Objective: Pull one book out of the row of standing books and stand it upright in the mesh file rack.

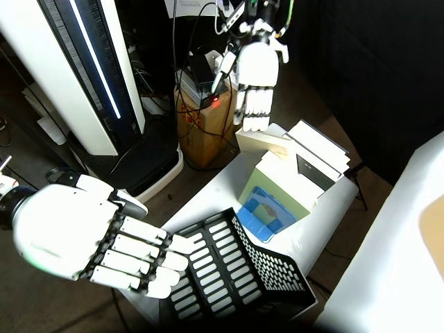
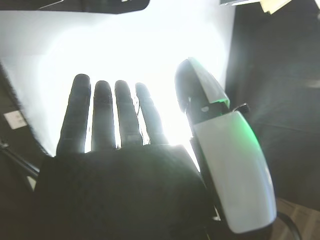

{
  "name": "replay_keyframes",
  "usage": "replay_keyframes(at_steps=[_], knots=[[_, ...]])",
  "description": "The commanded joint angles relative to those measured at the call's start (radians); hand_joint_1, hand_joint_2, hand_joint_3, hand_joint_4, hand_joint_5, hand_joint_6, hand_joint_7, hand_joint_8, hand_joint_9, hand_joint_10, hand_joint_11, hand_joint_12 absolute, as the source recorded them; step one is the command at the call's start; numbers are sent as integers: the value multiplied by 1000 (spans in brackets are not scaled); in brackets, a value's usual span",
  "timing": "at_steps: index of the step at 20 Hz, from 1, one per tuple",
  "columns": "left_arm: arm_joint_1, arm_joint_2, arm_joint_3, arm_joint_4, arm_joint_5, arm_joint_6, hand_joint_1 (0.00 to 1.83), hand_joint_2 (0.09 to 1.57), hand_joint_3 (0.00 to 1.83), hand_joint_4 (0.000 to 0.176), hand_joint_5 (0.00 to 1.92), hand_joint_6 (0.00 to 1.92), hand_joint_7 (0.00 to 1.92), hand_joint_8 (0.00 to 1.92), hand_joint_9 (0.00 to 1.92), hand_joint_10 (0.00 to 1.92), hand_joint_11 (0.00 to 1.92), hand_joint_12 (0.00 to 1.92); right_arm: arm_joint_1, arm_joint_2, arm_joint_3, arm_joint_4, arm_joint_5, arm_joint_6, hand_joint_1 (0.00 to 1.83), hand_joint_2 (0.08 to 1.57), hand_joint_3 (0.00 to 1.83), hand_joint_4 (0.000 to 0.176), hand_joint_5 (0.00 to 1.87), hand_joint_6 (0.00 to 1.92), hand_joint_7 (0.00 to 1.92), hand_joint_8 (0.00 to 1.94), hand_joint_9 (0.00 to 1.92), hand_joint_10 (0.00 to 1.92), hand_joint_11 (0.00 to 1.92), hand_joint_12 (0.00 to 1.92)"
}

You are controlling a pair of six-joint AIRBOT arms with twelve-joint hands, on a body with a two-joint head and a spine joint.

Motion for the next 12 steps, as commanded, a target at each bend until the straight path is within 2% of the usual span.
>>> replay_keyframes(at_steps=[1,2,3,4,5,6,7,8,9,10,11,12], knots=[[-4,10,2,-27,-149,16,0,1305,44,7,196,0,0,0,0,0,0,0,30,16,-7,-40,94,-9,670,1353,0,0,0,0,0,0,0,0,0,0],[-4,25,5,-67,-179,38,0,1368,28,1,116,0,0,0,0,0,0,0,69,23,-15,-102,49,-17,680,1332,0,0,0,0,0,0,0,0,0,0],[-4,35,8,-99,-200,54,0,1407,34,10,22,0,0,0,0,0,0,0,104,26,-18,-160,6,-18,715,1293,0,0,0,0,0,0,0,0,0,0],[-5,41,13,-129,-214,71,0,1419,35,22,4,0,0,0,0,0,0,0,145,26,-20,-218,-43,-18,785,1250,0,0,0,0,0,0,0,0,0,0],[-5,46,18,-154,-225,79,0,1415,30,26,0,0,0,0,0,0,0,0,184,26,-20,-272,-87,-18,879,1181,0,0,0,0,0,0,0,0,0,0],[-5,52,26,-182,-236,83,12,1411,20,36,0,0,0,0,0,0,0,0,231,19,-21,-341,-143,-19,880,1104,0,0,0,0,0,0,0,0,0,0],[-5,54,30,-197,-243,83,12,1411,20,36,0,0,0,0,0,0,0,0,263,13,-21,-379,-179,-19,880,1104,0,0,0,0,0,0,0,0,0,0],[-5,58,34,-217,-249,92,83,1392,3,48,0,0,0,0,0,0,0,0,301,4,-21,-436,-223,-19,905,1018,0,0,0,0,0,0,0,0,0,0],[-5,60,36,-230,-254,98,87,1394,3,39,0,0,0,0,0,0,0,0,325,-4,-21,-473,-250,-18,919,966,0,11,0,0,0,0,0,0,0,0],[-5,63,38,-247,-260,109,107,1388,0,30,0,0,0,0,0,0,0,0,366,-20,-20,-540,-299,-14,950,927,0,6,0,0,0,0,0,0,0,0],[-5,64,42,-255,-262,111,79,1386,0,33,0,0,0,0,0,0,0,0,394,-33,-18,-600,-330,4,1026,907,0,8,0,0,0,0,0,0,0,0],[-5,64,45,-260,-263,111,70,1380,0,43,0,0,0,0,0,0,0,0,420,-47,-16,-654,-355,25,1041,913,0,2,0,0,0,0,0,0,0,0]])
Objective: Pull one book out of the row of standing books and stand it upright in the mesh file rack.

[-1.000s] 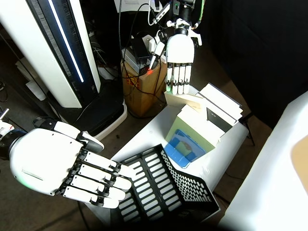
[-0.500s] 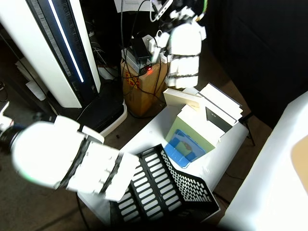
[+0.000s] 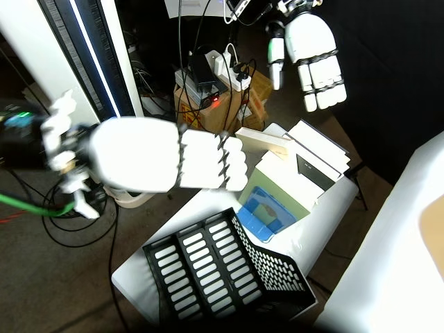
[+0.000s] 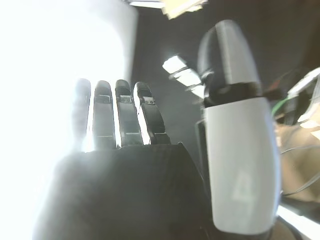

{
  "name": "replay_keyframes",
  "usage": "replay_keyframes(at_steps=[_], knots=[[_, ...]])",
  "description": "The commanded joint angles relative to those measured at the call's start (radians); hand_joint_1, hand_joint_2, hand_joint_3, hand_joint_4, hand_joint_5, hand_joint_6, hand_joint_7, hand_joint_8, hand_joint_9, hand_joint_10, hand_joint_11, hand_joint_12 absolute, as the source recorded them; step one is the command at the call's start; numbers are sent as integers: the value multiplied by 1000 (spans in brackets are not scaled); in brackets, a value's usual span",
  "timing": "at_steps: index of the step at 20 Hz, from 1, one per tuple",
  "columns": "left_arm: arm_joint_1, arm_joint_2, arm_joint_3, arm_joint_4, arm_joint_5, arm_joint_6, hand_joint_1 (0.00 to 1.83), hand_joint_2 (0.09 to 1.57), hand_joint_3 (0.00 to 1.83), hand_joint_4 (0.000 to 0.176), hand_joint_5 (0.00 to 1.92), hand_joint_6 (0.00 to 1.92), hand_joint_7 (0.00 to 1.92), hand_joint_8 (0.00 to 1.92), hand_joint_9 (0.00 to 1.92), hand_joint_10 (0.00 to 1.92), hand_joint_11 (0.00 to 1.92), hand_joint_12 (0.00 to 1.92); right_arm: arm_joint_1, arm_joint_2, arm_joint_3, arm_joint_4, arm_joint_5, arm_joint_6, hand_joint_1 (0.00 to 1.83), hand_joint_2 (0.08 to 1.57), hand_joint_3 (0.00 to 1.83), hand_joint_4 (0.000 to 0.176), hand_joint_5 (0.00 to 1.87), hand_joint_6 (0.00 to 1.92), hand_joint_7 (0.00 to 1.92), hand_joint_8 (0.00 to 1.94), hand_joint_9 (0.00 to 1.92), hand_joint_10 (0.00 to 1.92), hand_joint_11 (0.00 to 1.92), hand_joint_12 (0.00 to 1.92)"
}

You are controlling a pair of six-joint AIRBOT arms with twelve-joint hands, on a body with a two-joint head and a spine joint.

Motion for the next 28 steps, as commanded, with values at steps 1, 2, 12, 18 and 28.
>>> replay_keyframes(at_steps=[1,2,12,18,28], knots=[[-5,9,6,-4,-123,5,47,1379,0,44,0,0,0,0,0,0,0,0,23,-7,6,-21,57,20,1084,892,14,0,0,0,5,53,25,50,0,532],[-5,11,7,-10,-123,8,14,1382,0,48,0,0,0,0,0,0,0,0,47,-22,9,-93,29,51,1140,891,20,0,13,6,41,55,34,87,0,822],[-4,13,18,-43,-108,21,56,1354,0,34,19,6,0,0,0,0,0,0,243,-143,12,-699,-137,287,1160,1188,118,0,0,0,0,0,0,0,0,0],[-2,16,27,-78,-86,43,131,1331,0,45,32,1,0,0,0,0,0,0,263,-237,40,-822,-144,316,1309,1303,26,0,0,0,0,0,0,0,0,0],[16,12,40,-141,-84,63,95,1318,0,69,1,0,0,0,0,0,0,0,256,-423,129,-754,-213,129,937,1225,0,0,0,0,0,0,0,0,0,0]])
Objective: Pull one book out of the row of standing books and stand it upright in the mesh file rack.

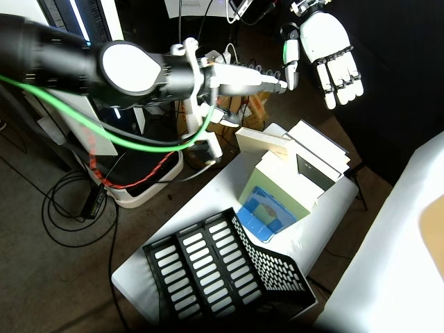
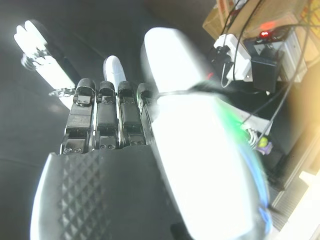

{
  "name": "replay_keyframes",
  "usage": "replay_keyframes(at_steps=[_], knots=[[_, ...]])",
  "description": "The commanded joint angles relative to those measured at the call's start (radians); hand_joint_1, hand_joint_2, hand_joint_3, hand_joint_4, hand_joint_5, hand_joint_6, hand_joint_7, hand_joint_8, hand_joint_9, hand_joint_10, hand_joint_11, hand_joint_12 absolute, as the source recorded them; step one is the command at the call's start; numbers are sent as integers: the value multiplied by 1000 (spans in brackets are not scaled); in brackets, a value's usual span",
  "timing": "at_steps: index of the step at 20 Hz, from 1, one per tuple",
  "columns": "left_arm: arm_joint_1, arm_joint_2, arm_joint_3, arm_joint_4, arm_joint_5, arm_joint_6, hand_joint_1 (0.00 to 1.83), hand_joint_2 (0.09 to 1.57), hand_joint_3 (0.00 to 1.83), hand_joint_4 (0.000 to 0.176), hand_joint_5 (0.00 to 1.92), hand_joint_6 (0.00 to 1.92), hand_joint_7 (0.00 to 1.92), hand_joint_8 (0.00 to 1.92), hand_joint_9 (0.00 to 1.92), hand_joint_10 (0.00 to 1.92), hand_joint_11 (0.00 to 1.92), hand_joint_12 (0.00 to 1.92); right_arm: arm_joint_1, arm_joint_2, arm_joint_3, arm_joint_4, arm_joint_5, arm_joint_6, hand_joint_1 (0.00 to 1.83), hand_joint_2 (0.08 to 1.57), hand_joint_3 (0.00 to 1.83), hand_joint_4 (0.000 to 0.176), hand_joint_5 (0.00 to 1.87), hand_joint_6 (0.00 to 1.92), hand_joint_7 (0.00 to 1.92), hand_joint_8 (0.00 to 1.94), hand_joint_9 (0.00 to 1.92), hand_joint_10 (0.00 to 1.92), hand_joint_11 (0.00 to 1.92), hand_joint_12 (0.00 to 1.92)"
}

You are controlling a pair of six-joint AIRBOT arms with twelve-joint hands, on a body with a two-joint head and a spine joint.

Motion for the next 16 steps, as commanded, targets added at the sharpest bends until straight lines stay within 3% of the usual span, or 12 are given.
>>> replay_keyframes(at_steps=[1,2,4,5,7,9,14,16], knots=[[-4,10,8,-9,-111,6,97,1488,44,80,9,2,0,0,0,0,0,0,3,-5,3,29,44,-17,935,1225,0,0,0,0,0,0,0,0,0,0],[0,11,14,-23,-109,6,221,1554,44,61,51,12,0,0,0,0,0,0,-1,-25,16,33,35,-24,934,1226,0,0,0,0,0,0,0,0,0,0],[0,12,16,-28,-107,6,245,1563,23,74,31,1,0,0,0,0,0,0,-3,-32,21,34,32,-24,934,1225,0,0,0,0,0,0,0,0,0,0],[1,14,22,-34,-100,6,266,1554,9,70,26,1,0,0,0,0,0,0,-9,-45,30,37,27,-24,934,1225,0,0,0,0,0,0,0,0,0,0],[1,21,30,-42,-83,8,127,1570,30,83,0,0,0,0,0,0,0,0,-22,-68,48,39,9,-27,934,1225,0,0,0,0,0,0,0,0,0,0],[3,29,30,-59,-90,15,36,1571,55,79,28,8,0,0,0,0,0,0,-33,-102,71,39,-10,-32,935,1225,0,0,0,0,0,0,0,0,0,0],[20,45,19,-81,-127,15,61,1571,102,43,81,16,0,0,0,0,0,0,-44,-186,126,39,-52,-34,934,1225,0,0,0,0,0,0,0,0,0,0],[21,47,17,-79,-132,15,85,1571,104,49,89,14,0,0,0,0,0,0,-49,-208,143,39,-66,-43,934,1224,0,0,0,0,0,0,0,0,0,0]])
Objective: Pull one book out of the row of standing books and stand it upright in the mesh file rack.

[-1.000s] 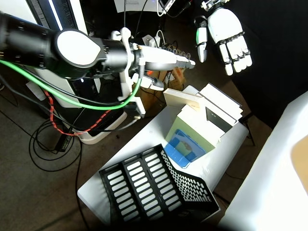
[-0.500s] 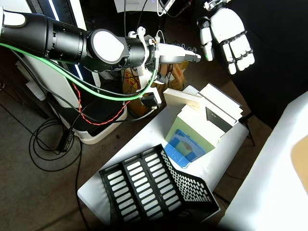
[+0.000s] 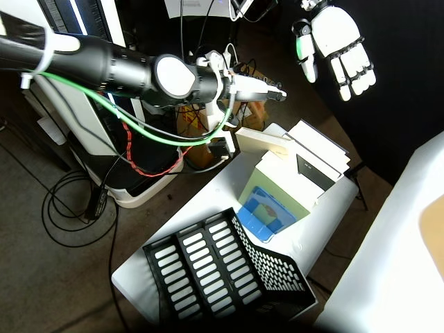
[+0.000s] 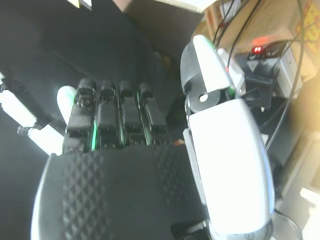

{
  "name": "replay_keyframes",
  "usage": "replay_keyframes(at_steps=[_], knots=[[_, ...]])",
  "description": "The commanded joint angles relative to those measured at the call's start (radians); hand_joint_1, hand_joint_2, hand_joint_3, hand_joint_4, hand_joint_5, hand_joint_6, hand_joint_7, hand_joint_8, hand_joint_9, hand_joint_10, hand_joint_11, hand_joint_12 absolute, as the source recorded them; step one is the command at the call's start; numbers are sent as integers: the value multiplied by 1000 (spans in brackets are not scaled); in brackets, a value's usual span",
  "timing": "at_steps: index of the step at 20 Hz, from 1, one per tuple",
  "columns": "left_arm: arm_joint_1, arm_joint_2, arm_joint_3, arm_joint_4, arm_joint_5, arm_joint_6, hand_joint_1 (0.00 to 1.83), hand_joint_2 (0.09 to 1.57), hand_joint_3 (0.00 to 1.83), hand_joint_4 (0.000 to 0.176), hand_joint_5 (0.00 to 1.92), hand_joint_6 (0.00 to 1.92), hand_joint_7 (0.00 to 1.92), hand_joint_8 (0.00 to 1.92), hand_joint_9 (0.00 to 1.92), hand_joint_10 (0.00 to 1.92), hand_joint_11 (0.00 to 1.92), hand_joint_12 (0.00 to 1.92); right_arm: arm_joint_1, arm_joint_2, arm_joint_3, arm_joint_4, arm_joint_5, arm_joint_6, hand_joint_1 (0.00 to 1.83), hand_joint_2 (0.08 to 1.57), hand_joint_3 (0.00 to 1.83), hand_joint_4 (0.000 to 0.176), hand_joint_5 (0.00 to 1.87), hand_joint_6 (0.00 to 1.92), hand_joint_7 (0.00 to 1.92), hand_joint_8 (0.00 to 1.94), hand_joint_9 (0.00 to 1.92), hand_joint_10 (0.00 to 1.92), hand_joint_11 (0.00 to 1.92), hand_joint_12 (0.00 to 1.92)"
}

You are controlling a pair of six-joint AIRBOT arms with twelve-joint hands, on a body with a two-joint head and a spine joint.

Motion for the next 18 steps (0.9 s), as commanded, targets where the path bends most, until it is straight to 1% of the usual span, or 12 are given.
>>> replay_keyframes(at_steps=[1,2,3,4,5,6,7,8,10,13,15,18], knots=[[-4,14,4,6,-126,2,89,1571,102,52,82,10,0,0,0,0,0,0,0,-1,6,16,47,-9,934,1224,0,0,0,0,0,0,0,0,0,0],[-4,14,3,9,-130,2,117,1571,96,42,82,7,0,0,0,0,0,0,-4,-9,15,16,39,-9,935,1224,0,0,0,0,0,0,0,0,0,0],[-4,14,2,9,-133,2,122,1571,95,51,72,2,0,0,0,0,0,0,-8,-15,24,16,32,-9,934,1224,0,0,0,0,0,0,0,0,0,0],[-4,14,2,10,-136,2,138,1571,81,54,79,4,0,0,0,0,0,0,-13,-23,34,16,24,-9,934,1224,0,0,0,0,0,0,0,0,0,0],[-4,14,1,11,-137,2,142,1571,77,50,86,7,0,0,0,0,0,0,-20,-30,44,16,14,-9,935,1224,0,0,0,0,0,0,0,0,0,0],[-4,13,1,12,-139,2,157,1571,56,54,91,7,0,0,0,0,0,0,-26,-39,58,16,1,-10,935,1224,0,0,0,0,0,0,0,0,0,0],[-4,13,0,13,-140,2,159,1571,51,51,99,9,0,0,0,0,0,0,-29,-47,68,16,-6,-10,934,1224,0,0,0,0,0,0,0,0,0,0],[-4,11,0,15,-142,2,158,1571,51,55,91,6,0,0,0,0,0,0,-34,-59,85,16,-17,-10,935,1224,0,0,0,0,0,0,0,0,0,0],[-4,7,2,21,-142,2,169,1571,53,49,95,6,0,0,0,0,0,0,-42,-78,109,8,-35,-10,934,1224,0,0,0,0,0,0,0,0,0,0],[-4,2,5,25,-143,2,179,1571,39,49,95,3,0,0,0,0,0,0,-53,-100,136,-11,-59,-10,934,1223,0,0,0,0,0,0,0,0,0,0],[-6,-9,12,30,-145,1,31,1571,57,51,59,6,0,0,0,0,0,0,-59,-110,156,-16,-79,-10,934,1223,0,0,0,0,0,0,0,0,0,0],[-14,-16,16,42,-139,1,0,1565,42,54,24,0,0,0,0,0,0,0,-64,-123,181,-26,-97,-10,934,1223,0,0,0,0,0,0,0,0,0,0]])
